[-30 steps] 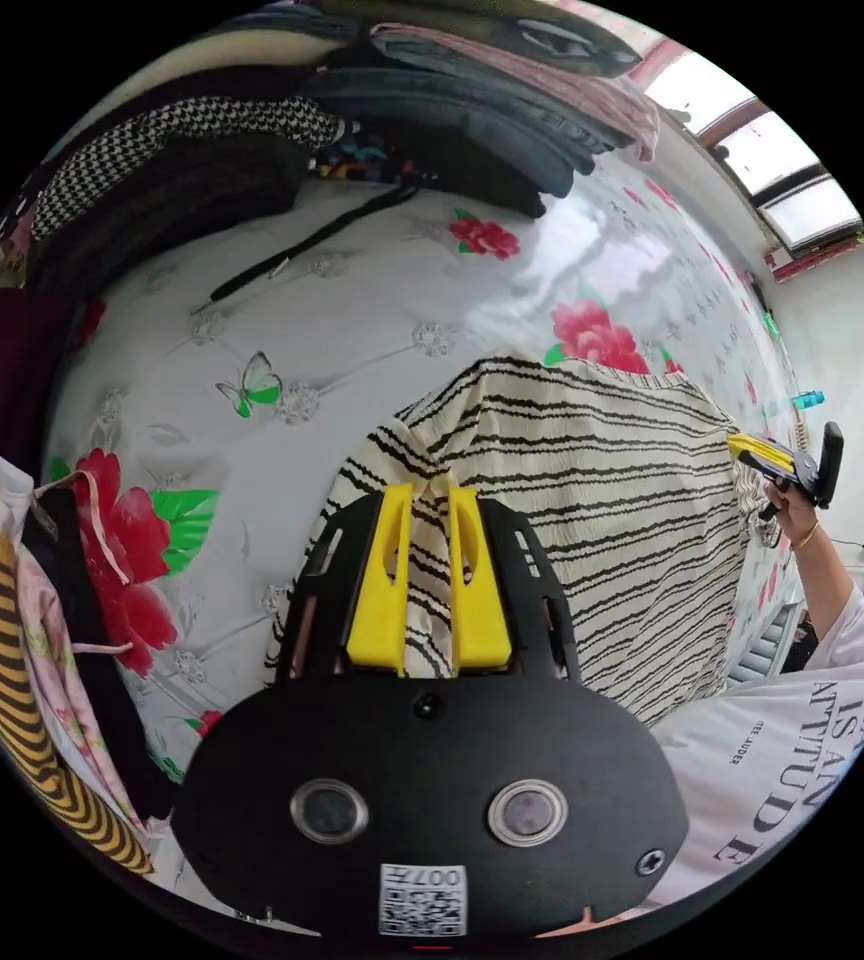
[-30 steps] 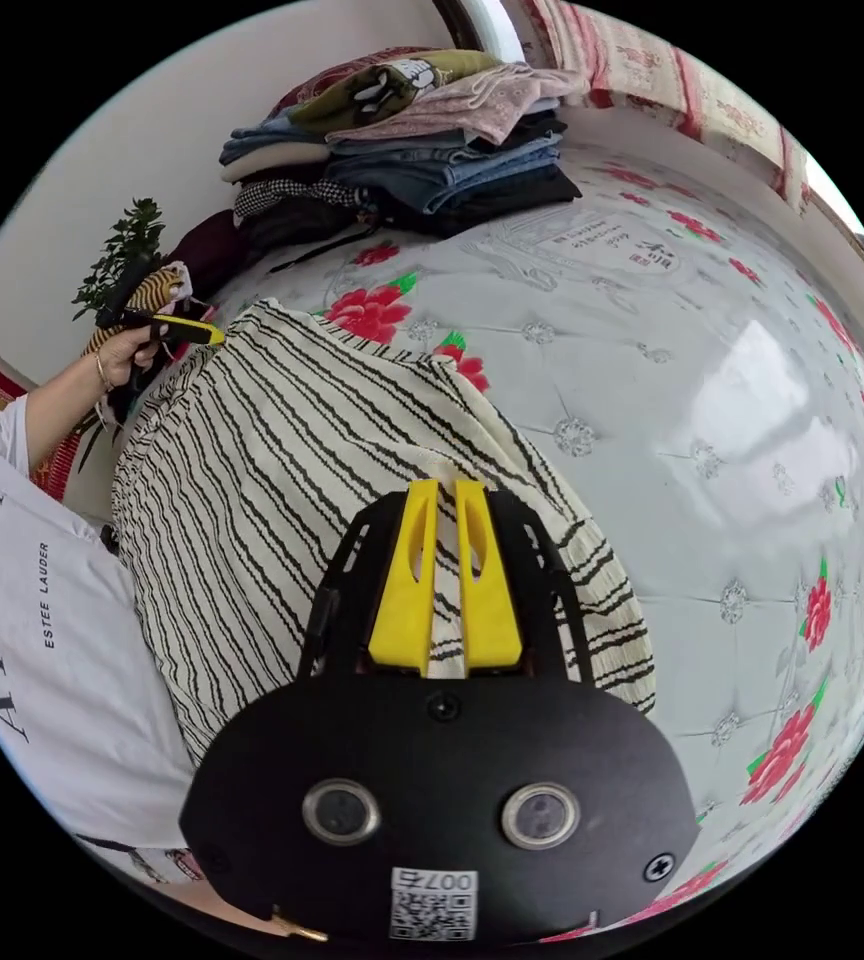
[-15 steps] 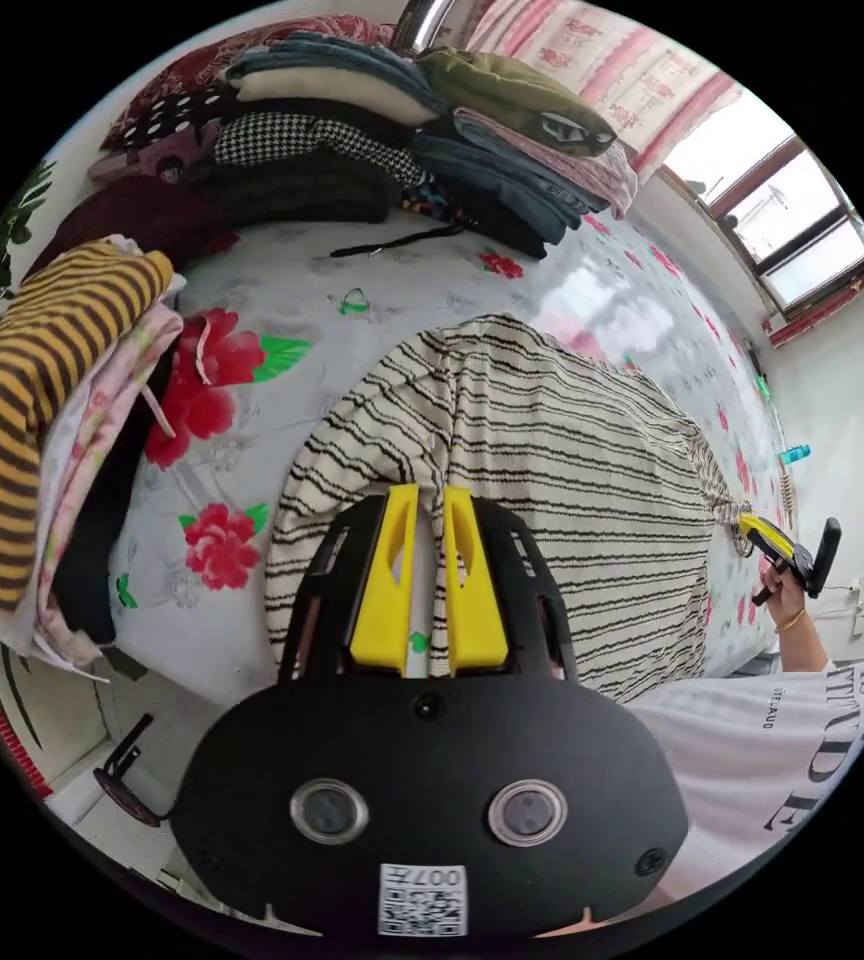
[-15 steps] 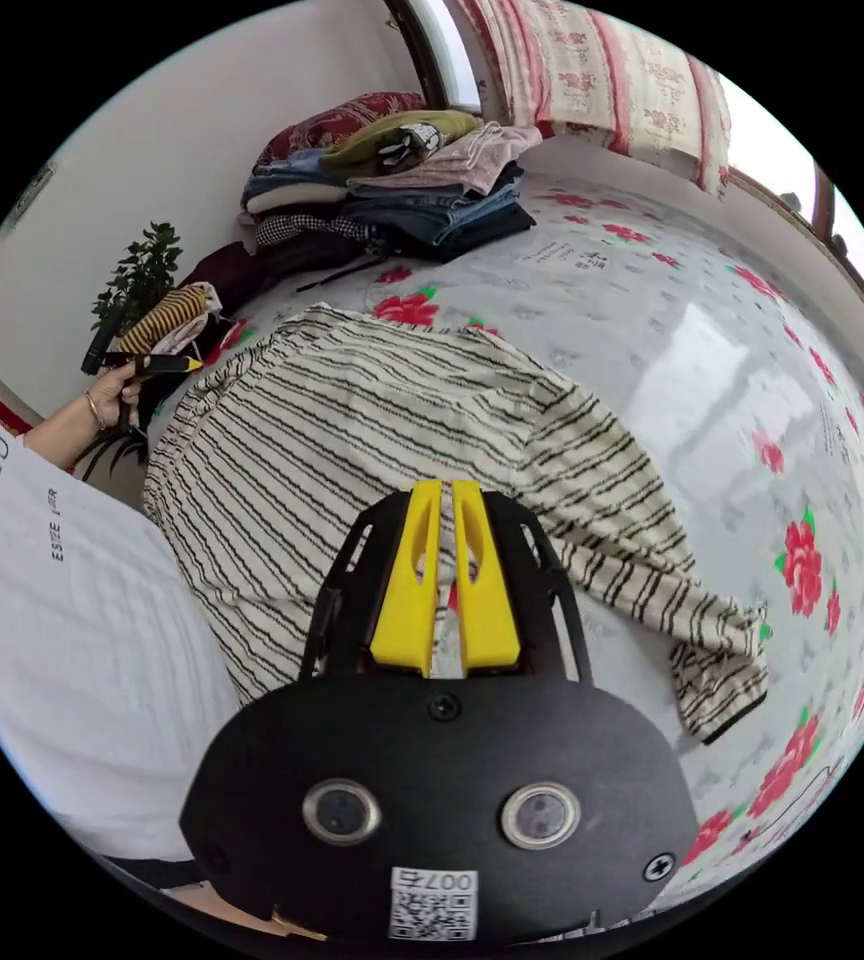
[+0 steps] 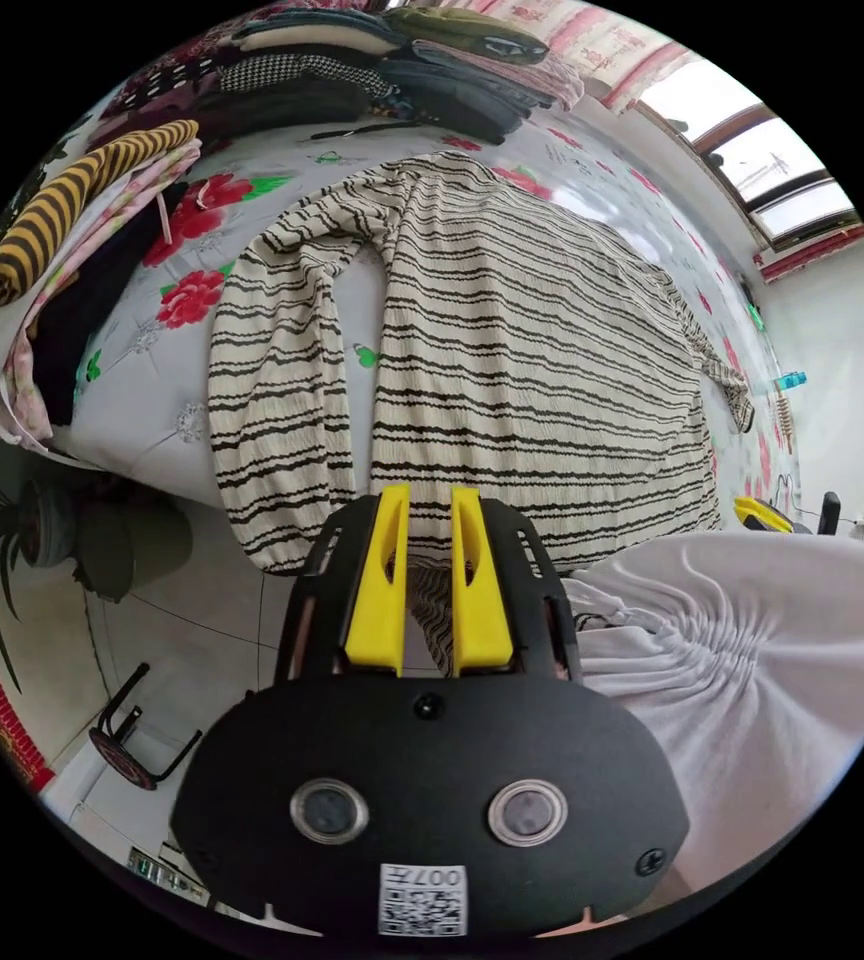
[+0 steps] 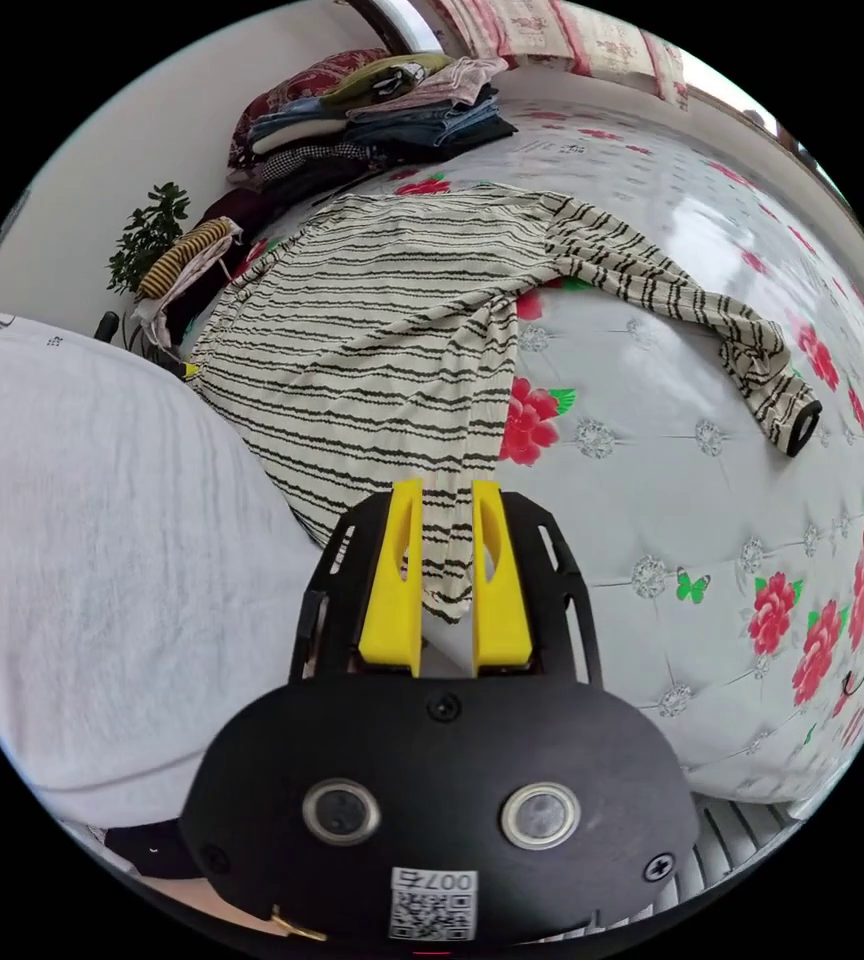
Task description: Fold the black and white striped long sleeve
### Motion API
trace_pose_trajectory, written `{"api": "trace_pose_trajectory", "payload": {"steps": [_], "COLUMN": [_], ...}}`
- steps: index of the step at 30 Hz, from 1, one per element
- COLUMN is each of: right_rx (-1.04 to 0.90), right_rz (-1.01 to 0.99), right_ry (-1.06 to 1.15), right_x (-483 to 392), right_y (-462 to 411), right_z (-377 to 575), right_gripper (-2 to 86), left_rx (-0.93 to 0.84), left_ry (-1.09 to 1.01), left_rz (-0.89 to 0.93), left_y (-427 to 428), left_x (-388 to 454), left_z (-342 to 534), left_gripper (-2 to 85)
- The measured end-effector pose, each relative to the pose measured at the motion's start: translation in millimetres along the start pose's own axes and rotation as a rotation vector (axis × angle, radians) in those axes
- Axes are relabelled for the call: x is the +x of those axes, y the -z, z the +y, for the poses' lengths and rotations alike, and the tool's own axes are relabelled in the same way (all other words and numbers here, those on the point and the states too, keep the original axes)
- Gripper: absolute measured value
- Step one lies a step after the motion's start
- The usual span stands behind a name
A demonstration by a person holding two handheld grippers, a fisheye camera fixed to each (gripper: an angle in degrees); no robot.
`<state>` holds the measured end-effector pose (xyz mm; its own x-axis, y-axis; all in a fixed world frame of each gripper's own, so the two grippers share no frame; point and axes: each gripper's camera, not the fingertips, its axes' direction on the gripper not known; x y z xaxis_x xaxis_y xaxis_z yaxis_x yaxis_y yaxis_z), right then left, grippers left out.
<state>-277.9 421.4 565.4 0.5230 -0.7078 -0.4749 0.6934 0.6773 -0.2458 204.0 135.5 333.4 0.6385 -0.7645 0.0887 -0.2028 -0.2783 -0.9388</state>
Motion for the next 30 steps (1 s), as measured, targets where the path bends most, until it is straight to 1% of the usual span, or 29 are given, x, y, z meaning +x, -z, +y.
{"api": "trace_pose_trajectory", "payload": {"steps": [5, 9, 13, 15, 18, 22, 24, 27, 30], "right_rx": [-0.086, -0.138, -0.186, -0.154, -0.158, -0.064, -0.047, -0.057, -0.089], "right_rz": [0.042, 0.122, 0.167, 0.184, 0.162, 0.133, 0.145, 0.139, 0.132], "right_ry": [0.129, 0.232, 0.273, 0.275, 0.264, 0.309, 0.326, 0.333, 0.354], "right_x": [-46, -79, -88, -88, -87, -94, -98, -98, -99], "right_y": [0, 4, 0, 9, 32, 81, 93, 98, 92], "right_z": [-18, -27, -39, -46, -64, -69, -71, -78, -89], "right_gripper": [6.2, 6.3, 3.6, 2.1, 0.6, 0.9, 1.7, 3.5, 3.3], "left_rx": [0.018, 0.011, 0.007, 0.006, 0.007, 0.032, 0.050, 0.083, 0.104], "left_ry": [0.099, 0.159, 0.206, 0.214, 0.210, 0.210, 0.233, 0.280, 0.321], "left_rz": [0.063, 0.070, 0.096, 0.101, 0.106, 0.128, 0.149, 0.205, 0.234], "left_y": [30, 48, 67, 76, 92, 112, 118, 124, 130], "left_x": [-12, -21, -22, -20, -14, -11, -14, -23, -31], "left_z": [38, 64, 84, 90, 97, 114, 123, 139, 153], "left_gripper": [7.1, 6.9, 6.8, 6.8, 7.0, 7.7, 8.1, 9.2, 10.0]}}
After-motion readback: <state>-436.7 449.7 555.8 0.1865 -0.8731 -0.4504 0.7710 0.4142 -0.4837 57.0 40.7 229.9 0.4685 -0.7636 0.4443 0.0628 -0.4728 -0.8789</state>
